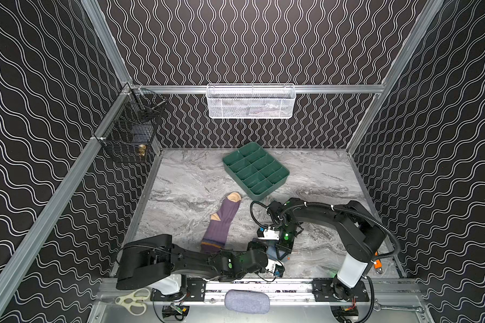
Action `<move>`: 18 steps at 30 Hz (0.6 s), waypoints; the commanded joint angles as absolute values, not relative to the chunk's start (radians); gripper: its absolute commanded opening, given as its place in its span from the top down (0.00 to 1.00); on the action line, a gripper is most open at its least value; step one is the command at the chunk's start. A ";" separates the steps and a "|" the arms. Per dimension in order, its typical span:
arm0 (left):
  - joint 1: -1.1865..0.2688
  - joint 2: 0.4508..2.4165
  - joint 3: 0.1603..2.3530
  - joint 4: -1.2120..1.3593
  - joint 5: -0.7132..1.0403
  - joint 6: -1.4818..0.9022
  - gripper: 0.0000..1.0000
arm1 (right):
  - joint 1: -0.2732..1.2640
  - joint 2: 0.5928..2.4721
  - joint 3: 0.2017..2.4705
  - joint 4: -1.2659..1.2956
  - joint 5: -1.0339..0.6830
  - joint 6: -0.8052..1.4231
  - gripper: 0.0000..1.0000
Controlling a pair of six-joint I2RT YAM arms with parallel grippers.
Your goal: Roll the socks
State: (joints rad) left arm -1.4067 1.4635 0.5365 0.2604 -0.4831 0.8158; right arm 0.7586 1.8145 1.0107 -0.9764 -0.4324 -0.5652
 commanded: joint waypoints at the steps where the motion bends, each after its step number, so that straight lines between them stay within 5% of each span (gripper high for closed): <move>1: -1.406 1.483 0.553 0.239 -0.462 0.792 0.32 | 0.753 1.846 0.992 -0.948 -0.340 -0.575 1.00; 18: -1.417 1.307 0.638 -0.110 -0.265 0.689 0.32 | 0.744 1.841 0.977 -0.785 -0.174 -0.584 1.00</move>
